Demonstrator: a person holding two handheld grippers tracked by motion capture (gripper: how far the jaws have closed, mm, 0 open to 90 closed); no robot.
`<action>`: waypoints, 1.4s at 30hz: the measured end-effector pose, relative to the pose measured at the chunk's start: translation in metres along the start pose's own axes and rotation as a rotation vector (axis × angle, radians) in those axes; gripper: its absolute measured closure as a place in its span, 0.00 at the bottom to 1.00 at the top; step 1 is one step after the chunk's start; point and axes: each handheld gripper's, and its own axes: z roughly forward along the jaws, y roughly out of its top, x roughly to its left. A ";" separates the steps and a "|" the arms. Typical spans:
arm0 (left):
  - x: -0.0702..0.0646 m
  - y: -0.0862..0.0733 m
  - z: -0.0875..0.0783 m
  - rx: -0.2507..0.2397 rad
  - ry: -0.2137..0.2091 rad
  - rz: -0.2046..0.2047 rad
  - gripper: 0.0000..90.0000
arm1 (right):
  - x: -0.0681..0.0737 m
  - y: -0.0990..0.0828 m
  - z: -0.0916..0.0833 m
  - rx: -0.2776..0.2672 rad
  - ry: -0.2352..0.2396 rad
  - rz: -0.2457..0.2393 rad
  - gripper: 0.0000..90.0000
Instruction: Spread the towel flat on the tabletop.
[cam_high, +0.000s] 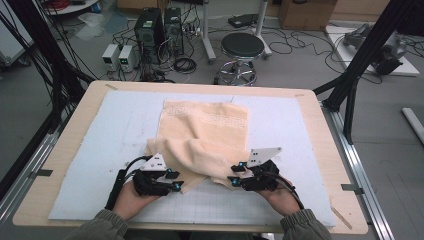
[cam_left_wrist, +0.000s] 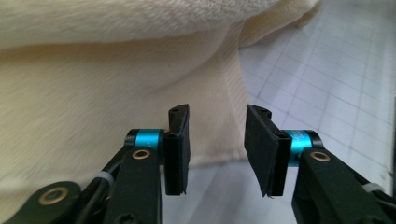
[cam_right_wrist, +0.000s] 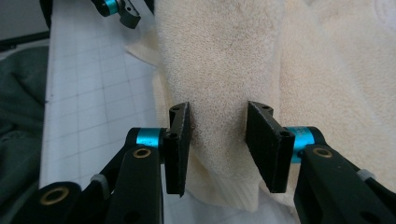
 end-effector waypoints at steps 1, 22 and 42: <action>0.000 0.001 0.005 0.015 0.003 0.009 0.67 | -0.001 0.000 0.003 0.006 0.001 0.000 0.67; -0.034 -0.005 -0.073 -0.082 0.044 0.076 0.97 | 0.017 0.009 -0.026 -0.025 0.049 -0.027 0.91; -0.044 -0.041 -0.109 -0.137 0.000 0.032 0.73 | 0.059 0.011 -0.026 -0.025 0.118 -0.093 0.73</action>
